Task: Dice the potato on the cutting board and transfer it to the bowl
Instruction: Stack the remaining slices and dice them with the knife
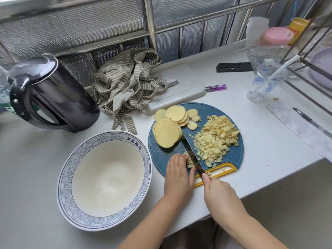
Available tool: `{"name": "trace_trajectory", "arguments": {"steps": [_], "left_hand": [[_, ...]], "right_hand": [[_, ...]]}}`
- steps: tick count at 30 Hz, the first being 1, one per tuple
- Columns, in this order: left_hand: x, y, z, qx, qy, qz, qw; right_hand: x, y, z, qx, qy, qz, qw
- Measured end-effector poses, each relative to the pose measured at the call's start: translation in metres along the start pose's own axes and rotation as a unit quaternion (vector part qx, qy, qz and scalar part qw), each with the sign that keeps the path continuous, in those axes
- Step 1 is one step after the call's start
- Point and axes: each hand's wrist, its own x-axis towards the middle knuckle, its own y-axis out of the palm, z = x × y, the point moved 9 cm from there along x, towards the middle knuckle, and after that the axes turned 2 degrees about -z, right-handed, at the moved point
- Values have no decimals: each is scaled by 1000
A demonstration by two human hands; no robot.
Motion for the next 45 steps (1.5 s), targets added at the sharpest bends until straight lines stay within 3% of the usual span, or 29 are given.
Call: {"name": "trace_trajectory", "arguments": {"steps": [8, 24, 32, 36, 41, 45], "left_hand": [[2, 0, 5, -69, -19, 27, 997], [1, 2, 2, -1, -1, 10, 1000], [2, 2, 4, -9, -13, 17, 1000], [2, 1, 2, -12, -12, 26, 1000], [3, 2, 3, -5, -50, 28, 998], [4, 2, 3, -5, -56, 25, 998]], "right_hand": [[3, 2, -5, 15, 4, -3, 1000], [3, 13, -7, 3, 8, -19, 1000], [-2, 11, 2, -111, -37, -45, 992], [0, 11, 1, -98, -28, -40, 994], [9, 9, -6, 6, 2, -31, 1000], [7, 8, -2, -43, -17, -43, 998]]}}
